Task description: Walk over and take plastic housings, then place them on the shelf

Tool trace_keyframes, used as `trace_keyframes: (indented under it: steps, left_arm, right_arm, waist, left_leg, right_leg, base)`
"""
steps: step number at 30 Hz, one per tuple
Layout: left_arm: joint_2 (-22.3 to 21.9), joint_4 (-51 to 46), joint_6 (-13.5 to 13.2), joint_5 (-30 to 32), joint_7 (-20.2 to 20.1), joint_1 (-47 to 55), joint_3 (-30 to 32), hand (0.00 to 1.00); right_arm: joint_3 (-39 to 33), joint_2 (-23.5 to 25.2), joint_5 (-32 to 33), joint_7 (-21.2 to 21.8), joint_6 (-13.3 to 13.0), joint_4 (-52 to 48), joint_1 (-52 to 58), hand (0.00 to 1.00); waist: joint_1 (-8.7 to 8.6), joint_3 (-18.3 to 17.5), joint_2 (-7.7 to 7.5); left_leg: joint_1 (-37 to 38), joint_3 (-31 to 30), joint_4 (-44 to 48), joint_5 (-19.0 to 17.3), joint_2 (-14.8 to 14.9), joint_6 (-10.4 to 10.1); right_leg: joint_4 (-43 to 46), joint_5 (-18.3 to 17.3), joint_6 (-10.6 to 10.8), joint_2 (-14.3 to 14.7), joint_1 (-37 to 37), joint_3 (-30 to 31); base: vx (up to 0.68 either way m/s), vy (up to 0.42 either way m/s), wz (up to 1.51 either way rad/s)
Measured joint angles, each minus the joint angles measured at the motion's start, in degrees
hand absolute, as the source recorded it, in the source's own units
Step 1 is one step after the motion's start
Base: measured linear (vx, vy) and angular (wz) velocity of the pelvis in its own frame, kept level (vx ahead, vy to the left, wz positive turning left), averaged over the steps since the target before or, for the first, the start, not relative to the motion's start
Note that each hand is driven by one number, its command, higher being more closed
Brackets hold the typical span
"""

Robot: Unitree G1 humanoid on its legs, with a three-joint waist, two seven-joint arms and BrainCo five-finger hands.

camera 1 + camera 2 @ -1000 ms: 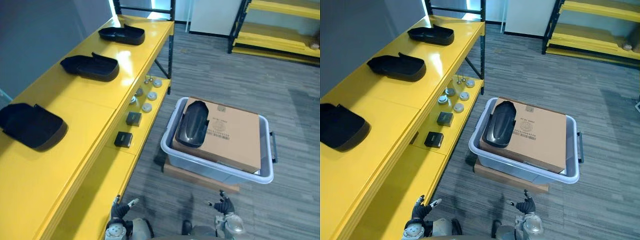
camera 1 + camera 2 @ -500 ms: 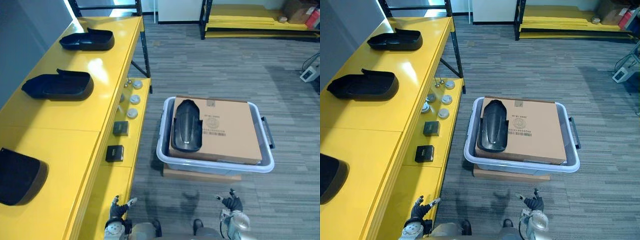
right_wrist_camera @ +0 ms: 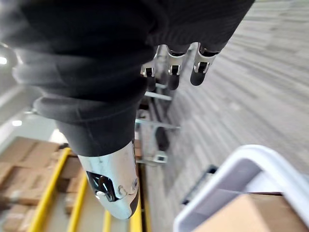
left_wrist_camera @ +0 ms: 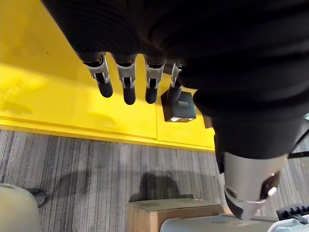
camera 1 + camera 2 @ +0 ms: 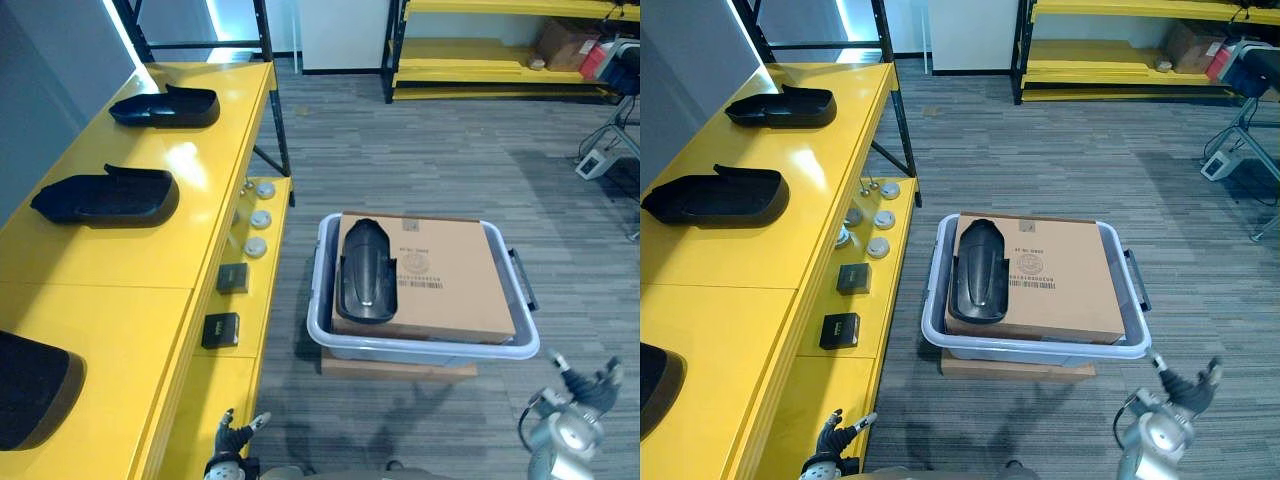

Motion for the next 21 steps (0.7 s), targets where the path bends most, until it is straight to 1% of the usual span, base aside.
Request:
trace_keyframes:
  steps: [2, 4, 6, 9, 10, 11, 12, 14, 16, 17, 18, 20, 21]
  left_arm:
    - [0.05, 0.00, -0.01, 0.08, -0.03, 0.04, -0.03, 0.00]
    - [0.15, -0.01, -0.07, 0.49, -0.10, 0.08, -0.07, 0.00]
    - [0.19, -0.02, -0.10, 0.85, -0.49, 0.16, -0.15, 0.00]
    - [0.40, -0.22, -0.39, 0.93, -1.18, 0.53, -0.09, 0.00]
    - [0.40, -0.44, -0.46, 0.95, -1.25, 0.51, -0.12, 0.00]
    - [0.38, -1.08, -0.50, 0.94, -1.28, 0.50, -0.12, 0.00]
    - [0.30, -1.49, -0.57, 0.94, -1.27, 0.53, -0.13, 0.00]
    - [0.30, -1.58, -0.66, 0.94, -1.25, 0.57, -0.10, 0.00]
    - [0.32, -2.29, -1.32, 0.94, -1.19, 0.94, -0.10, 0.00]
    - [0.35, -2.29, -1.41, 0.94, -1.18, 1.00, -0.11, 0.00]
    - [0.31, -2.50, -1.55, 0.91, -1.14, 0.87, -0.13, 0.00]
    - [0.31, -2.92, -1.56, 0.91, -1.00, 0.79, -0.15, 0.00]
    - [0.32, -3.39, -1.60, 0.89, -0.89, 0.45, -0.15, 0.00]
  right_arm:
    - [0.66, -0.96, -3.00, -0.10, -0.39, -4.20, -1.42, 0.00]
    - [2.75, -2.46, -6.11, -0.08, -0.48, -7.02, -3.18, 0.00]
    - [6.90, -4.00, -10.13, 0.44, -0.46, -9.83, -5.75, 0.00]
    - [13.20, -4.27, -15.06, 2.15, -0.46, -10.92, -8.95, 0.00]
    - [14.00, -4.27, -16.22, 2.62, -0.38, -10.90, -9.50, 0.00]
    - [15.40, -4.31, -18.71, 2.77, -0.16, -10.87, -10.42, 0.00]
    - [16.44, -4.33, -20.26, 2.76, 0.06, -10.20, -11.58, 0.00]
    - [17.60, -4.32, -22.40, 2.68, 1.47, -8.35, -12.90, 0.00]
    - [19.51, -4.27, -24.78, 2.63, 3.64, -4.02, -15.31, 0.00]
    - [19.89, -4.28, -25.21, 2.56, 3.98, -2.82, -16.02, 0.00]
    - [20.01, -4.27, -26.77, 2.44, 5.42, -0.29, -17.65, 0.00]
    - [19.93, -4.27, -27.73, 1.75, 6.83, 2.31, -18.89, 0.00]
    - [19.86, -4.26, -28.80, 0.60, 8.14, 4.45, -20.11, 0.00]
  waist:
    - [0.00, -0.15, -0.29]
    - [0.06, -0.28, -0.76]
    - [0.14, -0.23, -0.85]
    - [0.40, -0.14, -1.39]
    - [0.73, -0.16, -1.48]
    - [1.57, -0.14, -1.79]
    - [1.89, -0.02, -1.73]
    - [1.83, 0.21, -1.62]
    - [2.01, 0.80, -1.62]
    - [2.00, 0.96, -1.52]
    - [1.90, 1.38, -1.41]
    - [1.92, 1.99, -1.26]
    - [2.01, 3.22, -1.22]
  left_leg:
    - [-0.05, -0.53, -0.72, 0.81, -0.32, 0.26]
    - [-0.45, -1.07, -1.20, 1.15, -0.74, 0.33]
    - [-0.99, -2.48, -1.56, 1.42, -1.08, 0.53]
    - [-1.20, -4.23, -3.50, 2.81, -1.46, 0.49]
    - [-1.45, -4.64, -4.00, 3.10, -1.54, 0.44]
    - [-2.29, -5.14, -4.88, 4.25, -1.94, 0.38]
    - [-3.04, -5.68, -5.71, 5.31, -2.11, 0.29]
    - [-3.61, -6.76, -6.00, 5.97, -2.21, 0.21]
    - [-4.08, -7.92, -6.69, 6.43, -2.28, -0.18]
    - [-4.37, -8.29, -6.95, 6.70, -2.37, -0.16]
    - [-5.48, -8.83, -7.13, 7.20, -2.52, -0.24]
    - [-6.82, -9.72, -7.14, 7.89, -2.76, -0.09]
    - [-7.25, -10.22, -7.13, 8.18, -2.86, -0.02]
  right_leg:
    - [-0.61, 0.91, -0.29, -0.22, -0.02, -0.93]
    - [-1.04, 1.08, -0.09, -0.55, -0.18, -2.16]
    - [-1.07, 1.09, -0.09, -0.77, -0.37, -3.25]
    - [-1.19, 1.08, -0.09, -0.97, -0.84, -5.02]
    - [-1.33, 1.07, -0.08, -0.99, -1.46, -5.30]
    - [-1.71, 1.07, -0.08, -1.37, -1.88, -6.13]
    - [-1.84, 1.24, -0.01, -1.53, -2.68, -6.47]
    - [-1.66, 1.36, -0.04, -1.57, -2.98, -7.73]
    - [-1.34, 1.39, -0.07, -1.57, -3.80, -8.73]
    - [-1.33, 1.38, -0.07, -1.63, -4.08, -9.04]
    - [-1.23, 1.60, -0.02, -1.72, -4.76, -9.41]
    - [-1.28, 1.87, -0.02, -1.87, -5.60, -10.28]
    - [-1.31, 1.94, 0.01, -1.96, -5.62, -10.91]
  base:
    - [-0.09, 0.006, 0.04]
    - [-0.11, -0.012, 0.15]
    - [-0.13, -0.024, 0.25]
    - [-0.13, -0.041, 0.24]
    - [-0.16, -0.054, 0.23]
    - [-0.15, -0.049, 0.23]
    - [-0.18, -0.056, 0.32]
    - [-0.15, -0.042, 0.29]
    - [-0.13, -0.021, 0.20]
    - [-0.07, 0.004, 0.21]
    - [-0.05, 0.013, 0.23]
    - [-0.04, 0.018, 0.28]
    - [-0.02, 0.018, 0.32]
